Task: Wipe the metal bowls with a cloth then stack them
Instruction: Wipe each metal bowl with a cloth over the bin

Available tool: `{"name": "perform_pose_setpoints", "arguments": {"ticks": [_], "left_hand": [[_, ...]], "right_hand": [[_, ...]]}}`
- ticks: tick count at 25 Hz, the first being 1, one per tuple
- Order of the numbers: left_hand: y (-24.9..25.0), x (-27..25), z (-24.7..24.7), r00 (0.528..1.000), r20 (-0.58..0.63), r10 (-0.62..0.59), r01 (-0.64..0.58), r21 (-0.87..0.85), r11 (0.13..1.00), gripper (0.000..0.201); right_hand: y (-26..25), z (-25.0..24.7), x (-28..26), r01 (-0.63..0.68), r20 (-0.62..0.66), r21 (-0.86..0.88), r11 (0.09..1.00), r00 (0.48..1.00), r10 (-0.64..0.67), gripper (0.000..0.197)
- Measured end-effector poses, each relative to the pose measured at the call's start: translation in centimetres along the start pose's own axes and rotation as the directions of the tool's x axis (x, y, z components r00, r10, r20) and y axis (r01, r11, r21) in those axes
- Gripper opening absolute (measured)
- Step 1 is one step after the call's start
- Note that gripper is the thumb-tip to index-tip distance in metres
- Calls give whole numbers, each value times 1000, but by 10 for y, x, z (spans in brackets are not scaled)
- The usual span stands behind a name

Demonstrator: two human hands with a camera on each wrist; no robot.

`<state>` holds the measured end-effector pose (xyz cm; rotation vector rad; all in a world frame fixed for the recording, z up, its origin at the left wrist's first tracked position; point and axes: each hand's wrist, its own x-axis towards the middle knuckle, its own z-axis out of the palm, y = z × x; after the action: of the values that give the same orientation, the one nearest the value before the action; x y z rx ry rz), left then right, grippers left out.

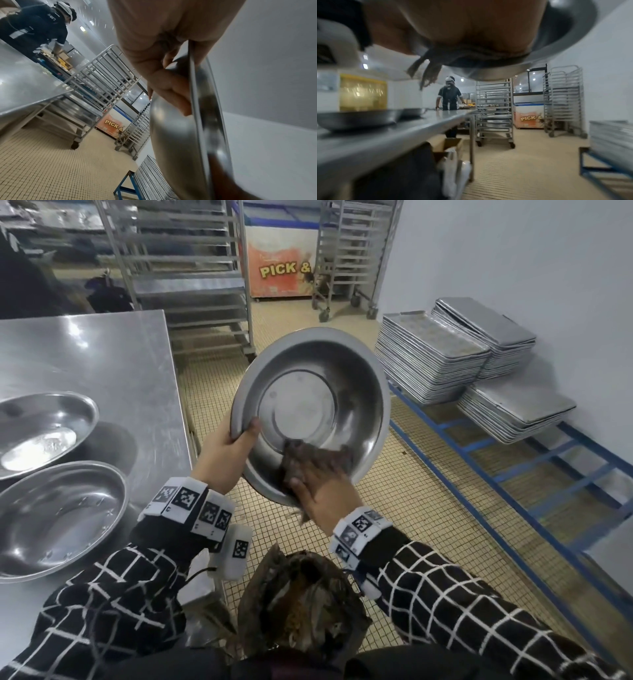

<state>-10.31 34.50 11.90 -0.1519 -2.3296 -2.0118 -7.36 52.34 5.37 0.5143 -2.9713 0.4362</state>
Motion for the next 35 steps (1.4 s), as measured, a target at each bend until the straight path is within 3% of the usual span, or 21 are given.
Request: {"name": "perform_pose_setpoints", "arguments": {"ticks": [2,5,8,11,14,17,24,27,28,30,32,35], "left_hand": [[-4,1,-3,1000,9,2,-2,16,1000,13],[-3,-1,3,1000,-4,6,-6,46,999,11],[1,0,9,998,-37,51,-49,56,997,11],[1,2,10,993,-92,76,-72,46,996,10],[-1,3,11,993,-97,69,-66,35,997,18],[-3,1,9,995,-86,41,-38,29,999,22],[-5,-10,3,990,-2,-139,139,7,990,14],[-12,-6,-9,975,97,-198,193,56,980,15],[-15,-5,-12,968,124,-220,213,65,975,15],[-20,-3,-17,956,151,-250,242,69,968,15],[-25,-3,-19,959,133,-251,248,35,968,17],[-33,-7,-17,989,-2,-148,148,25,989,27]], "right_hand": [[36,-4,9,-42,16,-294,955,999,49,60],[52,-4,18,-180,-54,-330,927,984,172,71],[17,12,14,-113,-76,-80,990,991,107,70],[-24,21,1,-75,-238,234,969,962,132,64],[-30,24,-14,-50,-298,245,968,946,125,59],[6,31,-23,-198,-271,87,976,938,215,55],[62,-16,-9,-421,-236,338,842,828,509,64],[72,-46,1,-473,-149,519,713,771,620,41],[75,-53,1,-472,-94,569,673,776,624,27],[78,-60,2,-446,-29,646,620,797,603,19],[77,-58,2,-451,-24,651,611,792,610,15],[72,-43,1,-437,-97,705,559,721,686,16]]}}
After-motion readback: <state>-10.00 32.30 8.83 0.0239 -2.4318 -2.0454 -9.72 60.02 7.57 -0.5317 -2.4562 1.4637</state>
